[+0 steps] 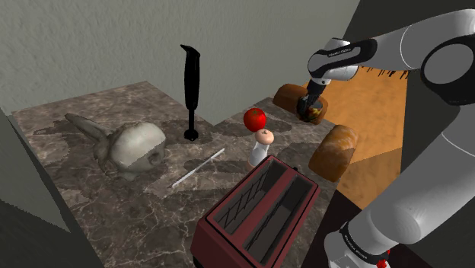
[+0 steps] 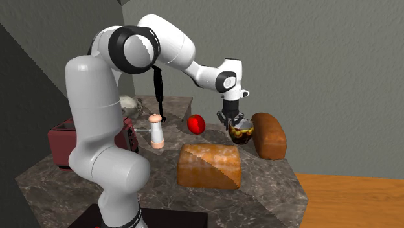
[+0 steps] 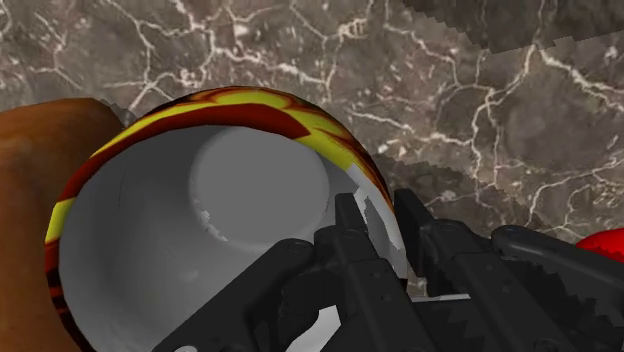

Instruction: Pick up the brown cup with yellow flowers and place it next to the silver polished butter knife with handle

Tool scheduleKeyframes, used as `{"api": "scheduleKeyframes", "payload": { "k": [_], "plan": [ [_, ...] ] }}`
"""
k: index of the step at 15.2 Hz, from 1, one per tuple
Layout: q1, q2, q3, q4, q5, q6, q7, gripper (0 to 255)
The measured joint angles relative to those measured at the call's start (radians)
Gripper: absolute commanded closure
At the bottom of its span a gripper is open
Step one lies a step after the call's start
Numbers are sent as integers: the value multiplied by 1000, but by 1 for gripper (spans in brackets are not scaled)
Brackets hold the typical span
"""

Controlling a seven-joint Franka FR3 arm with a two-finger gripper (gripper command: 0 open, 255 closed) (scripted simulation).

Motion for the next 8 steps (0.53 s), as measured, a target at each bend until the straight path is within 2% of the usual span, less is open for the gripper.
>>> {"api": "scheduleKeyframes", "payload": {
  "k": [8],
  "plan": [
    [3,-38,1,70,-21,-104,16,255]
  ]
}}
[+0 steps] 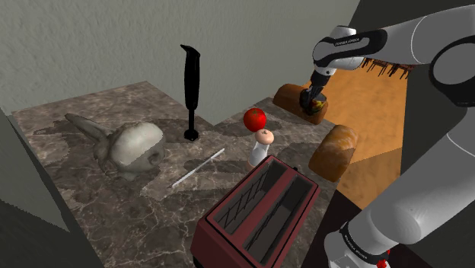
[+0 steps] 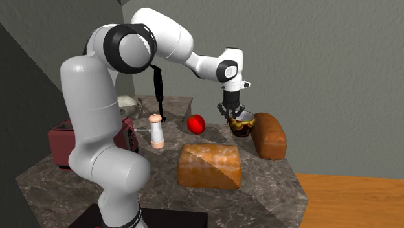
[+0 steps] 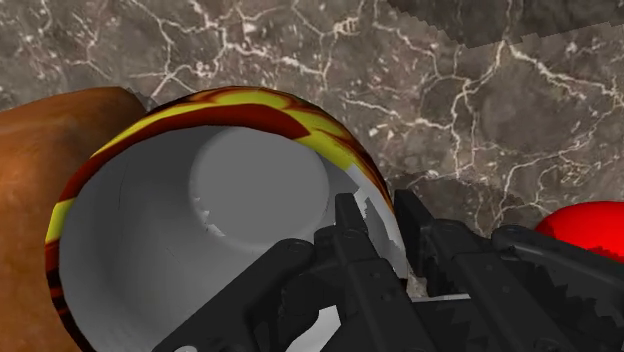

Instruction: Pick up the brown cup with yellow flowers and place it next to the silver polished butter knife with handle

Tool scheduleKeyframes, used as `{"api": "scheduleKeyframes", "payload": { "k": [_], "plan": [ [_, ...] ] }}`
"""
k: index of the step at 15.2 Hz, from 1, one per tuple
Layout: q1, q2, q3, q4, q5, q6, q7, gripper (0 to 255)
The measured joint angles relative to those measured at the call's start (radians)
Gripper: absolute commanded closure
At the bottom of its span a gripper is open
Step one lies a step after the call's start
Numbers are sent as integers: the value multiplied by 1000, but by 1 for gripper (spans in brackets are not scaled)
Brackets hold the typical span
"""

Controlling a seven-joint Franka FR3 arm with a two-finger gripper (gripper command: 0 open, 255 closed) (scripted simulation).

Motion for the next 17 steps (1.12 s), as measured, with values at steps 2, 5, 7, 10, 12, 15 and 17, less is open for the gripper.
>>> {"api": "scheduleKeyframes", "payload": {
  "k": [2,5,7,10,12,15,17],
  "plan": [
    [0,-6,0,21,-3,-26,2,255],
    [1,-22,1,43,-11,-63,8,255],
    [2,-27,2,67,-13,-91,11,255],
    [3,-33,3,101,-16,-131,14,255],
    [4,-34,4,121,-17,-151,16,255],
    [29,-63,33,99,-31,-156,73,255],
    [48,-62,55,95,-32,-152,116,255]
  ]
}}
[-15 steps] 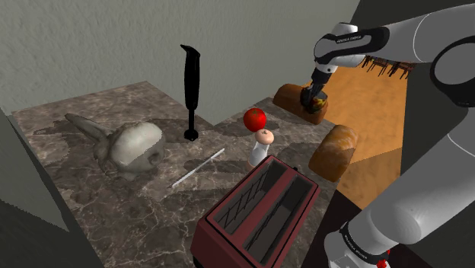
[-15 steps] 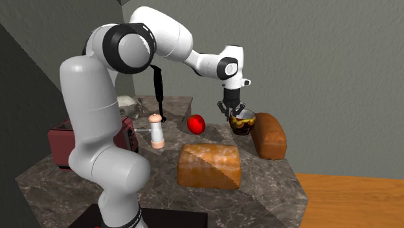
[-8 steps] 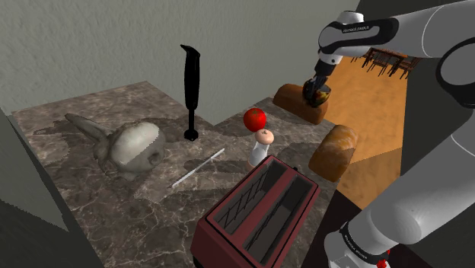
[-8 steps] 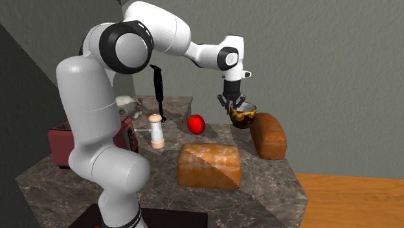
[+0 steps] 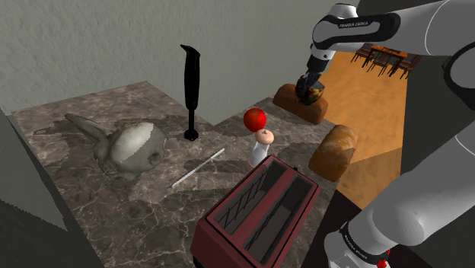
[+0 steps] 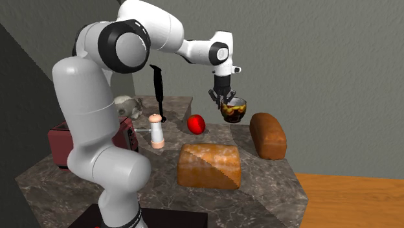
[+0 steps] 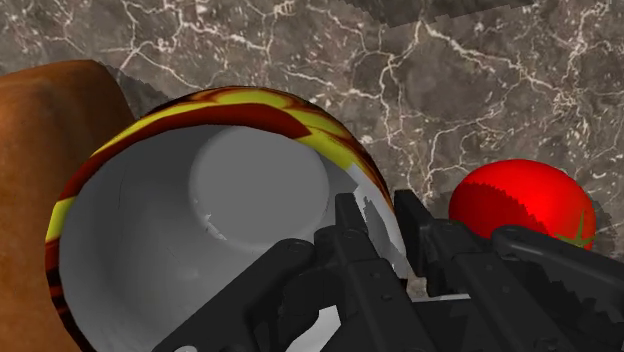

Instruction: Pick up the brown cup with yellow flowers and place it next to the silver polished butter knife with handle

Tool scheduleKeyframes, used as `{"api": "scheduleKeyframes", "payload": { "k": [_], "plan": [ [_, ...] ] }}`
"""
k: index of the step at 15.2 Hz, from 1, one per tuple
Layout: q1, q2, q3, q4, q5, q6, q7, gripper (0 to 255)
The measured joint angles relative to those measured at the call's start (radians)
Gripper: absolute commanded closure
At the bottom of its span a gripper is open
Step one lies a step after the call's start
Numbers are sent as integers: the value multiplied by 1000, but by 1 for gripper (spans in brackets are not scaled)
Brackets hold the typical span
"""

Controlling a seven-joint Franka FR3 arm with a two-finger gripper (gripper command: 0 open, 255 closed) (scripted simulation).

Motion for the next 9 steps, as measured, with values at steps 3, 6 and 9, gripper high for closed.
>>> {"api": "scheduleKeyframes", "payload": {
  "k": [3,6,9],
  "plan": [
    [33,-21,40,-18,-10,-2,76,255],
    [65,-28,78,-28,-14,1,147,255],
    [98,-24,119,-30,-14,5,221,255]
  ]
}}
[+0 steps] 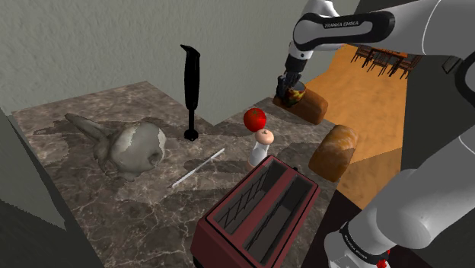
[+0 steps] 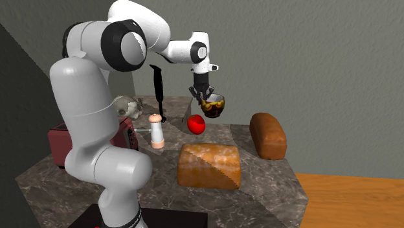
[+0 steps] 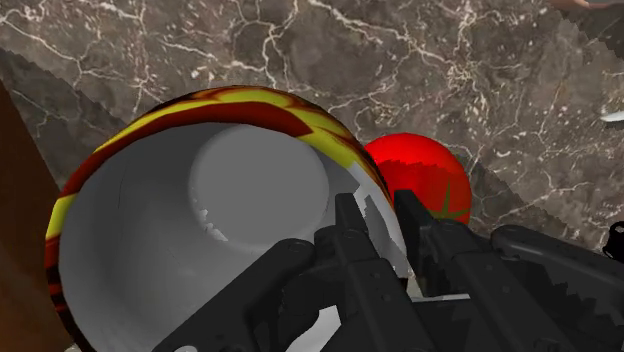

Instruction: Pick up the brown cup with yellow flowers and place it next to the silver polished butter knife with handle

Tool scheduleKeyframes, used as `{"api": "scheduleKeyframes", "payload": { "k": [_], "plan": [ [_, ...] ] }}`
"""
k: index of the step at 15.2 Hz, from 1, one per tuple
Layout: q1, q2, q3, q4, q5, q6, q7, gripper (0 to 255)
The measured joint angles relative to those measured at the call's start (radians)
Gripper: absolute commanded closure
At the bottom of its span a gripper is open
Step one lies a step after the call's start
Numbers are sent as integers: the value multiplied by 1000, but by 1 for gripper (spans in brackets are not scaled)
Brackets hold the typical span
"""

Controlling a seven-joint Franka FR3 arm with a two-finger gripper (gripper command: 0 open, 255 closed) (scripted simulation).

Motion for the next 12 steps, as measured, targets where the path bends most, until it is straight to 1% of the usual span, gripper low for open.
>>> {"api": "scheduleKeyframes", "payload": {
  "k": [9,12],
  "plan": [
    [100,71,110,84,8,-18,207,255],
    [131,107,140,137,9,-35,268,255]
  ]
}}
